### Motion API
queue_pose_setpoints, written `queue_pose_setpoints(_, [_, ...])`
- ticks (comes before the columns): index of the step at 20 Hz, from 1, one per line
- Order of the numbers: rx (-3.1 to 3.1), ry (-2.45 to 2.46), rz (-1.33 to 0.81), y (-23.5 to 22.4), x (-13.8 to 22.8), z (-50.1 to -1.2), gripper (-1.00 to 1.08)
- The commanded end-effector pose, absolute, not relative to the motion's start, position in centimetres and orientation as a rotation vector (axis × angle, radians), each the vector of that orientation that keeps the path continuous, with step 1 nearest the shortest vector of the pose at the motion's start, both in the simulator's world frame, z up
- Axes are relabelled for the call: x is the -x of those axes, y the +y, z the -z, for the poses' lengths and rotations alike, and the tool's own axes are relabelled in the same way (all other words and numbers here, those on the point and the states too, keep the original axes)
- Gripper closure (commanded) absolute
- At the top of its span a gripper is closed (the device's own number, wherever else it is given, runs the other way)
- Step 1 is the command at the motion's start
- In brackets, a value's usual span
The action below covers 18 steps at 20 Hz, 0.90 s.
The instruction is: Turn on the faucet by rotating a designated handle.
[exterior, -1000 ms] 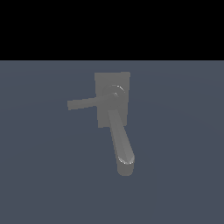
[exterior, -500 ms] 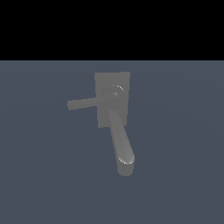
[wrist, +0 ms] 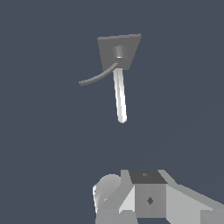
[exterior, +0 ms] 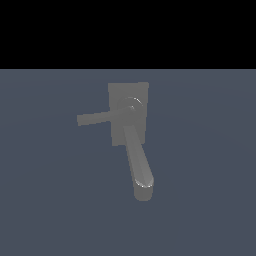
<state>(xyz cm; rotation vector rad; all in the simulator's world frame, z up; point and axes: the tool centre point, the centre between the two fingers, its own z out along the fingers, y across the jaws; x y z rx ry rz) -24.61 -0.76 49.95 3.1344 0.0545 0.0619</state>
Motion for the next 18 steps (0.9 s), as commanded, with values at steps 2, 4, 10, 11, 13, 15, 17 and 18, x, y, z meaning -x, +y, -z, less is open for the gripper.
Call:
queue_pose_setpoints(2, [-3.099, 0.041, -0.085, -0.9, 24.6, -50.2, 1.08])
queue_pose_setpoints(4, [-3.069, 0.029, -0.103, -0.9, 24.6, -50.5, 1.08])
queue_pose_setpoints(10, [-2.939, -0.017, -0.184, -1.2, 24.5, -51.7, 1.08])
queue_pose_setpoints(11, [-2.909, -0.026, -0.202, -1.3, 24.5, -52.0, 1.08])
queue_pose_setpoints(13, [-2.844, -0.046, -0.241, -1.3, 24.4, -52.6, 1.08])
queue_pose_setpoints(15, [-2.770, -0.067, -0.285, -1.4, 24.4, -53.4, 1.08])
queue_pose_setpoints(17, [-2.689, -0.087, -0.332, -1.3, 24.3, -54.3, 1.08])
queue_pose_setpoints(18, [-2.646, -0.097, -0.356, -1.2, 24.3, -54.8, 1.08])
